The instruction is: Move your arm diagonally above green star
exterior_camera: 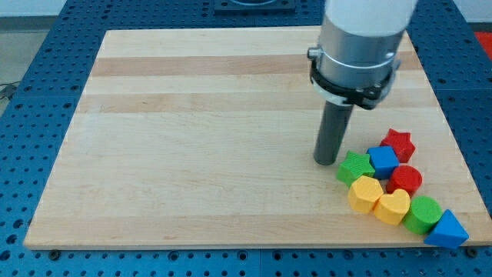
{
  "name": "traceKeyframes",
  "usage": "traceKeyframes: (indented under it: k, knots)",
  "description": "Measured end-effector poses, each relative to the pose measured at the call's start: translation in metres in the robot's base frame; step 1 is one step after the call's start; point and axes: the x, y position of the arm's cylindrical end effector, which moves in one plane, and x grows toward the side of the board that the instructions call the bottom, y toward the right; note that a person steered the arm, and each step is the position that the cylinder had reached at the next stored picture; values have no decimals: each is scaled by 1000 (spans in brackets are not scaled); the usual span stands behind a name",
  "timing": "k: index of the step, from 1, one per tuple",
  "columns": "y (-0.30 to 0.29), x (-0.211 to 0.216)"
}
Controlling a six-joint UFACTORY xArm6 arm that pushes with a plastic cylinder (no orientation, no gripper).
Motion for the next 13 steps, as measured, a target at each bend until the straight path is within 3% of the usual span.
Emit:
traceKeyframes:
  k: [1, 2, 4, 5, 6, 7, 8, 9, 10, 11, 12, 13]
  knots:
    - [-55, -20]
    - [-48, -111]
    - [27, -245]
    - [40, -278]
    - [40, -278]
    - [20, -263]
    - [-44, -188]
    - [-44, -134]
    - [-73, -115]
    - [-123, -34]
    - [-128, 43]
    - [-90, 104]
